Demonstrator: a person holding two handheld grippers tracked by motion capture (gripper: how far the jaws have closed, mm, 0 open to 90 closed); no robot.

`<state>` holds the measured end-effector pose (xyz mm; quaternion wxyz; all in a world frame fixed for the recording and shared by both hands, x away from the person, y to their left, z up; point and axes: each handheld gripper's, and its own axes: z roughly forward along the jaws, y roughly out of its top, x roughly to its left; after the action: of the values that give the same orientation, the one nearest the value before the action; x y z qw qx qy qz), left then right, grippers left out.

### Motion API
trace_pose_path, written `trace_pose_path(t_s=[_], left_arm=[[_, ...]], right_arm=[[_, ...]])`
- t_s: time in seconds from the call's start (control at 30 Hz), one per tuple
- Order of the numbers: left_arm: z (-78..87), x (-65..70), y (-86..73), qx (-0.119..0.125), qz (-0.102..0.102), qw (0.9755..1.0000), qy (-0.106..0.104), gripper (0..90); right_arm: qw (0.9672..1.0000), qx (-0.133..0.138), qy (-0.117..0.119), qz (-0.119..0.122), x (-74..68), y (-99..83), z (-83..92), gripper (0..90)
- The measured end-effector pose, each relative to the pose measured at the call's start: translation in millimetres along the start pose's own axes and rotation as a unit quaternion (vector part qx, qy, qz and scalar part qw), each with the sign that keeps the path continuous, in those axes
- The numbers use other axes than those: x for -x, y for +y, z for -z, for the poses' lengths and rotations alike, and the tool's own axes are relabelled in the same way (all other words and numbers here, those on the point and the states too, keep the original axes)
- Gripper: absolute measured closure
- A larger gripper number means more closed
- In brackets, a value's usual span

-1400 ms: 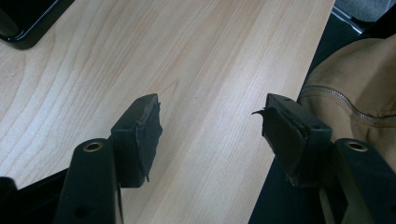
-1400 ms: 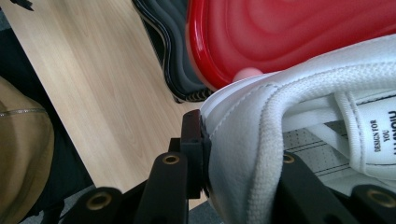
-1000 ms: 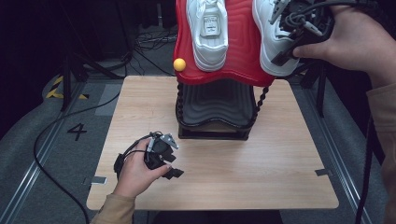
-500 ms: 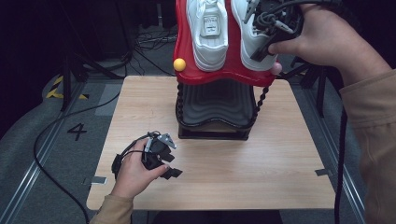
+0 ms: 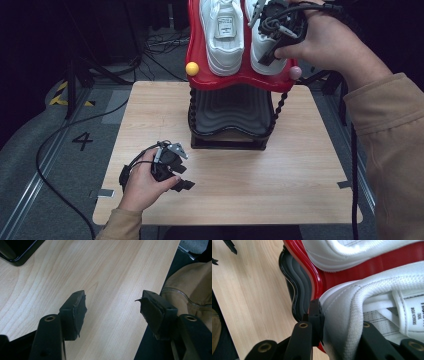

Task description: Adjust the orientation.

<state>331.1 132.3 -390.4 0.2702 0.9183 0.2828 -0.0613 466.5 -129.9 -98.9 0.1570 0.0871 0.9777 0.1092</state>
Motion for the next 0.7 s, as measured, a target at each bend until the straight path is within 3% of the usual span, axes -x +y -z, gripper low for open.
trace_pose_path(t_s=[0.47, 0.7], left_arm=[[-1.7, 0.6, 0.1, -0.003, -0.001, 1.0, -0.004, 38.2], [-3.2, 0.7, 0.7, -0.004, -0.002, 1.0, -0.004, 38.2]], right_arm=[[0.9999, 0.016, 0.004, 0.002, -2.8, 5.9, -21.2, 75.4], [0.9998, 0.02, 0.003, -0.004, 0.3, 8.1, -23.3, 75.3]])
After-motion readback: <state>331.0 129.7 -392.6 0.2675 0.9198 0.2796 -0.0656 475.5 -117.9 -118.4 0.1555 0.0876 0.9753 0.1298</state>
